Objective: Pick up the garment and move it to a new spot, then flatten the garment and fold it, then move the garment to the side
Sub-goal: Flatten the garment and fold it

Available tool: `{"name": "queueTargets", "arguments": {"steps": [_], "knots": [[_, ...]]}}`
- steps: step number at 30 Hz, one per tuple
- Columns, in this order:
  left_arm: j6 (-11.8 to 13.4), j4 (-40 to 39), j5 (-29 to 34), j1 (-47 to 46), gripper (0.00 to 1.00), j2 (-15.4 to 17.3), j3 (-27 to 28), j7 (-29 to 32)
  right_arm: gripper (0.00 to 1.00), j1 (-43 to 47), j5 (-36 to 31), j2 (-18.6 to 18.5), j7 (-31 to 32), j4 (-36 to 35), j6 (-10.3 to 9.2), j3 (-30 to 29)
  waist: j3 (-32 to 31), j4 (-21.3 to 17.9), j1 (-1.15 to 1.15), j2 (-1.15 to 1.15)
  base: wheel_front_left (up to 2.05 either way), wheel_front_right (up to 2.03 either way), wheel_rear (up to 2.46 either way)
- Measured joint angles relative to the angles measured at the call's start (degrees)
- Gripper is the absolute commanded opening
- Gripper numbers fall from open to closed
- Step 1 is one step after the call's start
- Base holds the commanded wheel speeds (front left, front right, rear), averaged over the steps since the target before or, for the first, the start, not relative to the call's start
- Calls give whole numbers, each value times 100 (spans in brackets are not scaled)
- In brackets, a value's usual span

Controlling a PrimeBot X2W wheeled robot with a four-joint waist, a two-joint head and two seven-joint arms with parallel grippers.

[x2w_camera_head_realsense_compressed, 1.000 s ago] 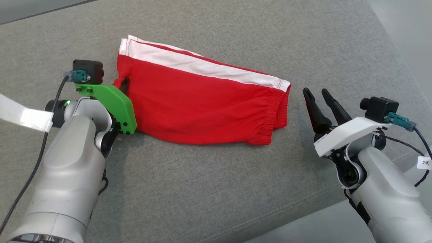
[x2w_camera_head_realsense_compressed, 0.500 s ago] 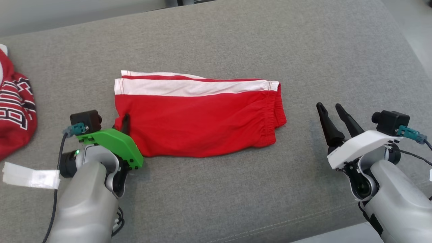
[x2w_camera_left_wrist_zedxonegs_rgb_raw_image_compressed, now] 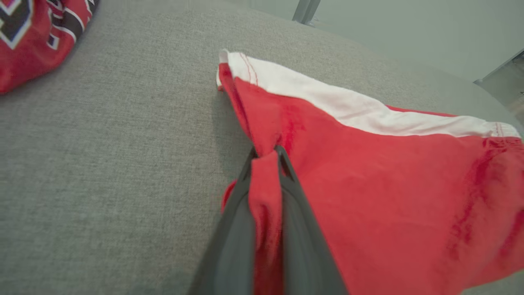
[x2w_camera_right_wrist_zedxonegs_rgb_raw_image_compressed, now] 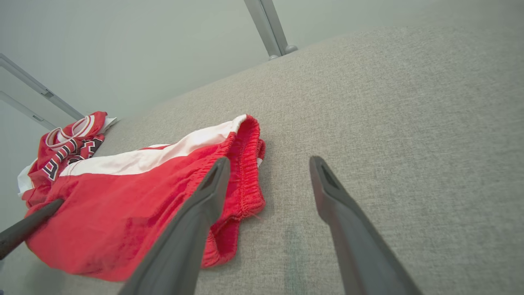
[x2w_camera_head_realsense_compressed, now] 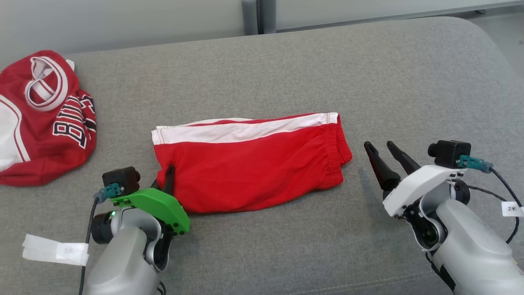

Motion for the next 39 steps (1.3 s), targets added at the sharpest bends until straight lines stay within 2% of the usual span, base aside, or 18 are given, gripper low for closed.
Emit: {"name": "queueTargets", "arguments": {"steps": [1,2,3,15,19,26,34,39], "knots": [[4,-68,-14,20,48,1,-46,-34,100,-35,41,22,69,24,0,27,-30,26,0,0,0,0,0],[4,-68,-14,20,96,1,-46,-34,100,-35,41,22,69,24,0,27,-30,26,0,0,0,0,0],[31,-138,-3,35,100,4,-90,-75,100,-65,75,54,136,52,0,47,-60,50,0,0,0,0,0],[542,-694,290,292,100,25,-264,-245,100,-535,205,97,887,524,-18,23,-273,360,0,0,0,0,0],[635,-1036,466,292,100,26,-279,-297,100,-600,378,82,1161,689,-120,-58,-283,496,0,0,0,0,0],[721,-1551,547,459,100,29,-232,-299,100,-784,454,-59,1541,958,-349,-187,-231,775,0,0,0,0,0],[789,-2048,556,697,100,35,-190,-300,100,-921,556,-111,1863,1178,-416,-266,-110,1125,0,0,0,0,0],[799,-2353,623,804,100,41,-93,-300,100,-932,557,-165,2121,1384,-525,-223,-37,1327,0,0,0,0,0]]}}
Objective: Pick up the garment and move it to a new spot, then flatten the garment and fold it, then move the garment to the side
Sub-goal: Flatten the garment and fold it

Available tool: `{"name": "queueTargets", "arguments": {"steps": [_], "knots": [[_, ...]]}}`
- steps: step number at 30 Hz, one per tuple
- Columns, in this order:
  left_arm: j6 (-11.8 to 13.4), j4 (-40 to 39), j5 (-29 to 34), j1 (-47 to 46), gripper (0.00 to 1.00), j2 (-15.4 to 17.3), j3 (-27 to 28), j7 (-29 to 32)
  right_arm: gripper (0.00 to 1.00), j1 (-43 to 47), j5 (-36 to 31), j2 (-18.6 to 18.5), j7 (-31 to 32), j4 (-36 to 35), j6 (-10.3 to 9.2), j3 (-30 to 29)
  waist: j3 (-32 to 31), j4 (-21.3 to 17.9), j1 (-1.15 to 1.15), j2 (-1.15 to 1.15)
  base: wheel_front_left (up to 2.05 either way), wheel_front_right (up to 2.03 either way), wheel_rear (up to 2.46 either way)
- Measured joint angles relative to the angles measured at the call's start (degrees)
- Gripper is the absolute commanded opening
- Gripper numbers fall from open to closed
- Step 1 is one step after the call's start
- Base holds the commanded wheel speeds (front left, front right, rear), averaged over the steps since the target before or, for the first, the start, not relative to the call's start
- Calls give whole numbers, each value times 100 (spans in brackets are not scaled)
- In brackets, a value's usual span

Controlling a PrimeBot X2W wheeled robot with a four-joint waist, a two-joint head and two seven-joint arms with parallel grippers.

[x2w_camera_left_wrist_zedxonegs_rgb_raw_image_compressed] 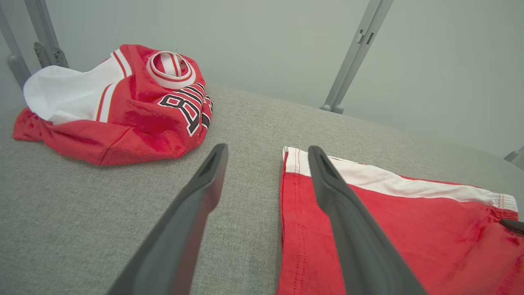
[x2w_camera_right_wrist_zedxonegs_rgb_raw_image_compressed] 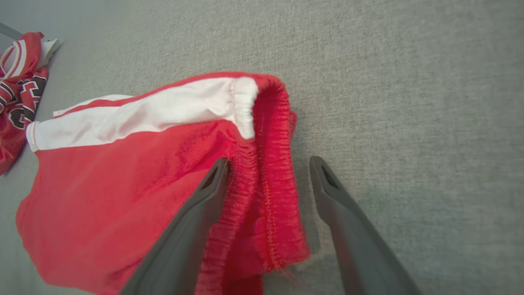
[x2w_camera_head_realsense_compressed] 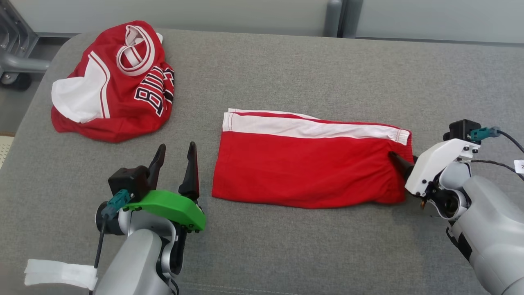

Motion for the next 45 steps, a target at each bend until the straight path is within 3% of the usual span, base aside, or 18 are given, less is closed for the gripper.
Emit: {"name": "queueTargets", "arguments": {"steps": [7,8,9,10,11,13,15,27,38,45], "knots": [[48,-230,98,286,100,12,133,0,100,-2,232,140,286,90,46,23,41,95,0,0,0,0,0],[48,-260,115,306,100,12,145,0,96,-2,280,148,311,97,66,-16,43,96,0,0,0,0,0],[49,-292,136,322,100,12,155,0,75,-2,322,160,331,103,71,-40,45,96,0,0,0,0,0],[49,-335,149,342,100,13,166,0,65,-2,347,176,344,105,85,-57,47,94,0,0,0,0,0],[49,-375,174,365,100,13,174,0,40,-3,374,193,360,108,101,-76,51,92,0,0,0,0,0],[49,-412,187,397,100,13,183,0,29,-3,469,241,376,115,136,-122,58,85,0,0,0,0,0],[52,-457,224,433,100,13,201,0,0,-3,565,285,375,121,179,-202,63,74,0,0,0,0,0],[89,-708,390,753,100,68,434,0,0,1,708,191,376,193,333,-343,47,-108,0,0,0,0,0],[92,-847,489,967,100,70,442,0,0,-1,797,-442,594,347,383,-471,-106,-421,0,0,0,0,0],[92,-901,531,1087,100,71,444,10,0,1,1158,-302,849,355,424,-606,-216,-543,0,0,0,0,0]]}}
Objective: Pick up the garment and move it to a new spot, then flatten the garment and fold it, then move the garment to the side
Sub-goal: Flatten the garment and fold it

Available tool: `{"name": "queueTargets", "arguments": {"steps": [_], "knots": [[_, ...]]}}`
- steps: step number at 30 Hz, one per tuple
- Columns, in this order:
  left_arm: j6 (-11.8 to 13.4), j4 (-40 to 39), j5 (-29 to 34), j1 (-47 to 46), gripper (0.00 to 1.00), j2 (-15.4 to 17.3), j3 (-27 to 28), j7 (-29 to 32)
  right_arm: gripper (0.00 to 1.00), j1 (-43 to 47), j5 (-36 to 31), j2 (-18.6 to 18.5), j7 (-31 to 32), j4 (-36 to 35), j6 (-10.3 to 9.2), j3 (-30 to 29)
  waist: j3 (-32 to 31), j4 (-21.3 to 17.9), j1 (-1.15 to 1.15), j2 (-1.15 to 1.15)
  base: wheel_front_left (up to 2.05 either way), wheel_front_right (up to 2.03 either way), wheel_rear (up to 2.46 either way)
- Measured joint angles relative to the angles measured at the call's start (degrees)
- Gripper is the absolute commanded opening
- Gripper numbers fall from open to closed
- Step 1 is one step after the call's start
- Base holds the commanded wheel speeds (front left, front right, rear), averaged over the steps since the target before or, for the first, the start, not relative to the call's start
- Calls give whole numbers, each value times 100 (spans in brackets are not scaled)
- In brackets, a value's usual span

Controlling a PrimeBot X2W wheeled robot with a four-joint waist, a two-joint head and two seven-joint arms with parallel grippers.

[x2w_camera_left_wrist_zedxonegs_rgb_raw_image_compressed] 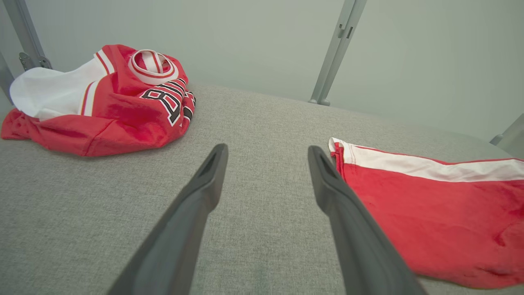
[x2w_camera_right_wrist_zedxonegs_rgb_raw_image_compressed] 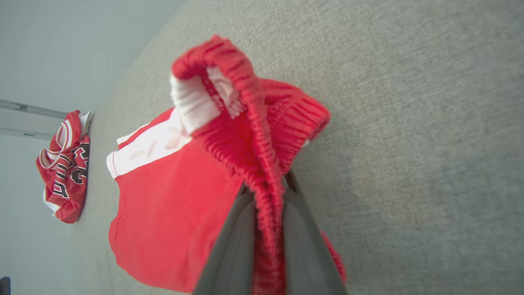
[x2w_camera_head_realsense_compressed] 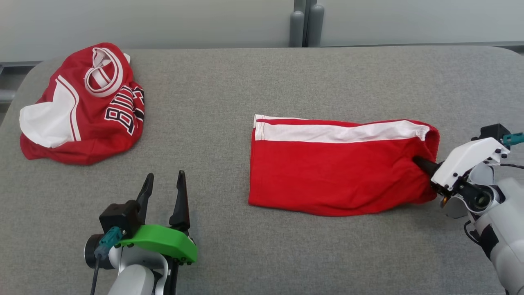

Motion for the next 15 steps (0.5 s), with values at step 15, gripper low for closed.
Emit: {"name": "queueTargets", "arguments": {"steps": [15], "knots": [[1,-97,7,140,100,5,-123,158,0,-78,98,423,542,-675,49,398,-255,100,0,0,0,0,0]]}}
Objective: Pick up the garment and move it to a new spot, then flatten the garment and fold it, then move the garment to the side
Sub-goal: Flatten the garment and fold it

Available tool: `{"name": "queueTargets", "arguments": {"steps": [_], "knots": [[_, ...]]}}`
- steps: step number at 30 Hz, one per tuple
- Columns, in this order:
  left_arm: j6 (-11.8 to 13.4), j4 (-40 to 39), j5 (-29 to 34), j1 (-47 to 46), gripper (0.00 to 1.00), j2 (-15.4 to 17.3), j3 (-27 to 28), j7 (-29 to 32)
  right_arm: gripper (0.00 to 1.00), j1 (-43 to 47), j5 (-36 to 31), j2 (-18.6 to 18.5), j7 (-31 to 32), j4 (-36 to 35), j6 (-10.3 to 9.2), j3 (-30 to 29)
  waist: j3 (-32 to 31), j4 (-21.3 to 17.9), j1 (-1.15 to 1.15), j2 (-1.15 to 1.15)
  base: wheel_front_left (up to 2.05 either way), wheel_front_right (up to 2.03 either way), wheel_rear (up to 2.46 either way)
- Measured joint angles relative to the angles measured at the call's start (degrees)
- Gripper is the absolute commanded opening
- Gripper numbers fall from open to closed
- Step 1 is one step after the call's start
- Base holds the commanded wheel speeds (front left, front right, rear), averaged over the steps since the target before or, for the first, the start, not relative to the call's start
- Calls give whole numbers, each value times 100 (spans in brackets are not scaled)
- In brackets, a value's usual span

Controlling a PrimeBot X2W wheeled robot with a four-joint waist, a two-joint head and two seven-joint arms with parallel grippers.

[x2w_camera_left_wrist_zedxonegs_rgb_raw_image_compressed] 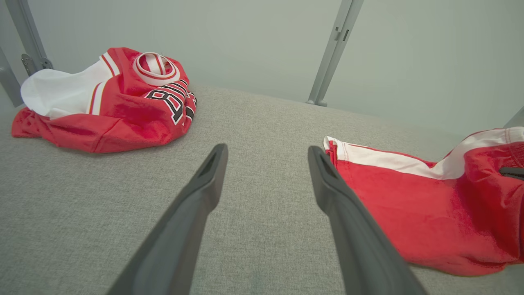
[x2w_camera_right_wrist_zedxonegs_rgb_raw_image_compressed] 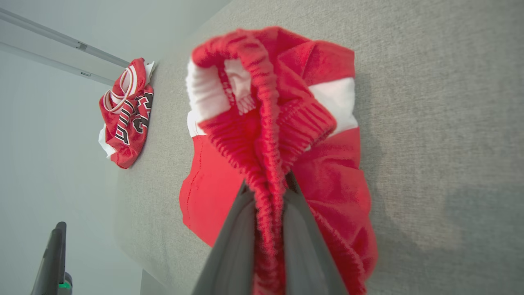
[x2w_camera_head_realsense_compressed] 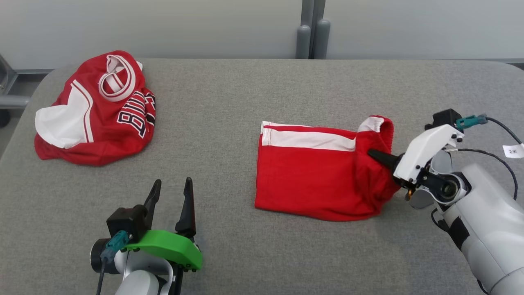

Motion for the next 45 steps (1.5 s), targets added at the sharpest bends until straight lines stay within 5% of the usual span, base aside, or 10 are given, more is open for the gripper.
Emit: {"name": "queueTargets", "arguments": {"steps": [6,15,28,32,33,35,45], "knots": [[0,-125,0,24,100,2,-67,2,0,-296,-168,211,123,-124,-10,219,-23,191,0,0,0,0,0],[0,-192,-16,24,100,3,-169,1,0,-432,-497,218,205,162,-583,376,-15,644,0,0,0,0,0],[0,-298,-328,23,100,5,-397,-2,0,-719,-995,290,349,552,-1124,736,69,1433,0,0,0,0,0],[0,-292,-377,23,100,7,-393,-9,24,-797,-1087,346,374,662,-1129,829,101,1610,0,0,0,0,0],[0,-287,-378,23,100,4,-366,-10,43,-805,-1089,376,382,689,-1169,862,107,1643,0,0,0,0,0],[0,-278,-378,23,100,10,-322,-16,100,-816,-1104,446,382,727,-1180,900,113,1687,0,0,0,0,0],[1,-208,-370,26,100,11,-138,-59,100,-1057,-1214,793,337,745,-1217,943,31,1551,0,0,0,0,0]]}}
